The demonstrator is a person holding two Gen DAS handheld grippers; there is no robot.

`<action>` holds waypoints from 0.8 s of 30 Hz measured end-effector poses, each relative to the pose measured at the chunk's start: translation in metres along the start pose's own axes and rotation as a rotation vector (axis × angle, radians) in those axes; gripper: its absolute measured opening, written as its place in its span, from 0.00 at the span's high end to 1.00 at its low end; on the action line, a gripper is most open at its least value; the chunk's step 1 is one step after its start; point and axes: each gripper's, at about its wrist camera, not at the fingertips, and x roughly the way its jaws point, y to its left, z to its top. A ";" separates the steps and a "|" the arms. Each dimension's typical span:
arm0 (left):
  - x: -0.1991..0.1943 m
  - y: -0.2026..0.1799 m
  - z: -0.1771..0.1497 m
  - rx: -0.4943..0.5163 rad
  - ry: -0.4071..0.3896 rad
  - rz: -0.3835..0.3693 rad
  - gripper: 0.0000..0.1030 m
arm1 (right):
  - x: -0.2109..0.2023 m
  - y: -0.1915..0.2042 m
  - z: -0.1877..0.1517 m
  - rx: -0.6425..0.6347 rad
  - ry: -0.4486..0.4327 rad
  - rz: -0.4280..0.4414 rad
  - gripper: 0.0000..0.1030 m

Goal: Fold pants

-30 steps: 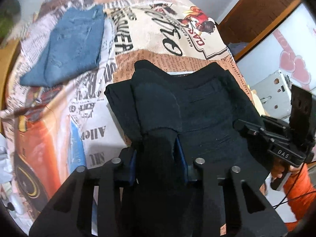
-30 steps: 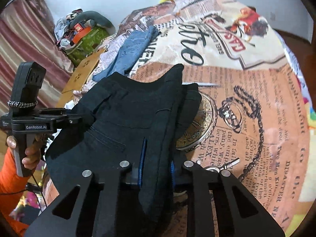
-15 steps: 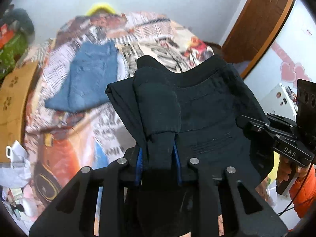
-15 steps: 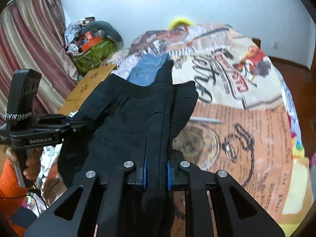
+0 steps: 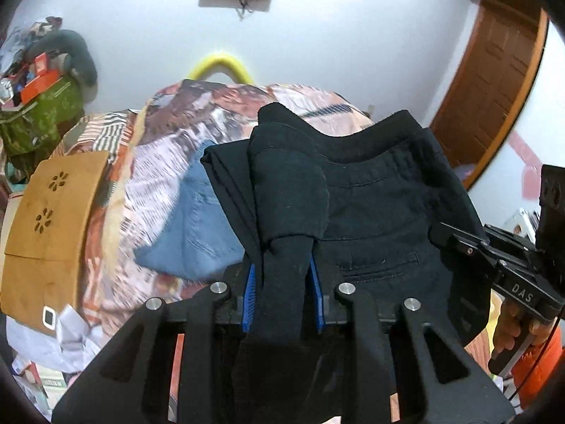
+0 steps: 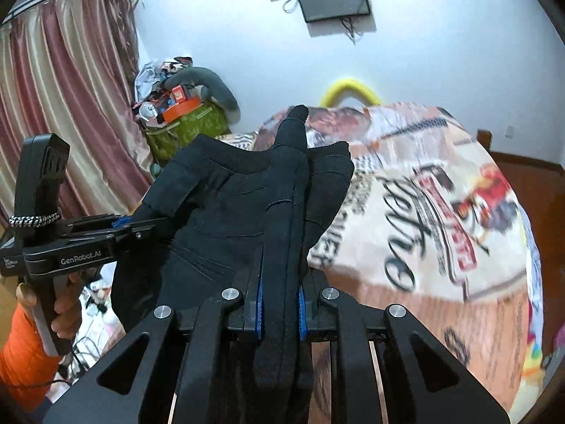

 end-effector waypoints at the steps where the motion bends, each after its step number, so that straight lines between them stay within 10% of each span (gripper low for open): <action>1: 0.005 0.009 0.006 -0.010 -0.004 0.006 0.75 | 0.004 0.002 0.003 -0.001 -0.002 0.002 0.88; 24: 0.206 0.147 0.061 -0.087 0.078 0.195 0.75 | 0.217 -0.004 0.042 0.096 0.095 -0.020 0.88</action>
